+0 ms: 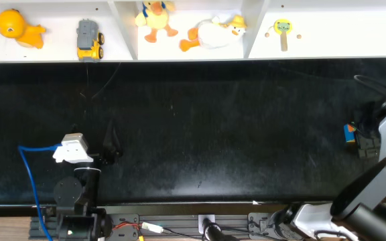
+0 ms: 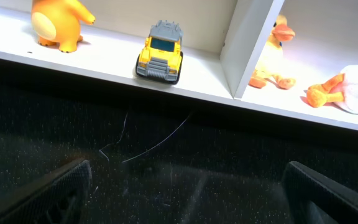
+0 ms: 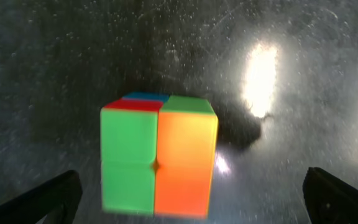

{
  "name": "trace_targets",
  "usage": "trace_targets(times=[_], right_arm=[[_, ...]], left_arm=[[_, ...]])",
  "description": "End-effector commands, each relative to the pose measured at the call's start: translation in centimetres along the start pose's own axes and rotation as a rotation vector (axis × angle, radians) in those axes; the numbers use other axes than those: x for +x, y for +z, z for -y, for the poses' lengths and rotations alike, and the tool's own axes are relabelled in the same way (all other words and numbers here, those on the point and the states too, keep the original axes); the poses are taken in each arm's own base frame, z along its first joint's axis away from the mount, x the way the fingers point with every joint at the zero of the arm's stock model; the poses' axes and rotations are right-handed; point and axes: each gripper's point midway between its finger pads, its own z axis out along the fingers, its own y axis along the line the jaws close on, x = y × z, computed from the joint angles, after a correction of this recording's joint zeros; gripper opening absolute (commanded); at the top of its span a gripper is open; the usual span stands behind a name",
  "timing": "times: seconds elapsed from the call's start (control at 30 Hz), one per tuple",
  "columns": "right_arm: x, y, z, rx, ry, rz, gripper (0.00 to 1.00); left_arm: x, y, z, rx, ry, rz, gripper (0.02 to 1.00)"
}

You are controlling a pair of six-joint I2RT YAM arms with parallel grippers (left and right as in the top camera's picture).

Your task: Store Toys

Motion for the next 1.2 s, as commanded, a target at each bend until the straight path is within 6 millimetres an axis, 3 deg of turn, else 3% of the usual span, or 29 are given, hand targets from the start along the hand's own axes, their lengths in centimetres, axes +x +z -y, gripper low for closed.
trace_targets(times=[0.03, 0.47, 0.9, 1.07, 1.2], right_arm=[[-0.6, 1.0, -0.1, 0.011, -0.047, 0.025, 0.998], [0.0, 3.8, -2.1, -0.012, -0.059, 0.000, 0.879], [0.1, 3.8, -3.1, -0.034, -0.115, 0.019, 0.489], [-0.2, 2.4, -3.1, -0.036, -0.180, 0.023, 0.419], [-1.3, -0.7, -3.7, -0.066, -0.236, 0.058, 0.323]], left_arm=[[0.0, 0.0, 0.4, 0.021, 0.023, 0.001, 0.998], [0.0, 0.0, 0.4, 0.021, 0.023, 0.001, 0.998], [0.0, 0.0, 0.4, 0.021, 0.023, 0.001, 0.998], [0.0, 0.0, 0.4, 0.021, 0.023, 0.001, 0.998], [0.1, 0.0, 0.4, 0.021, 0.023, 0.001, 0.998]])
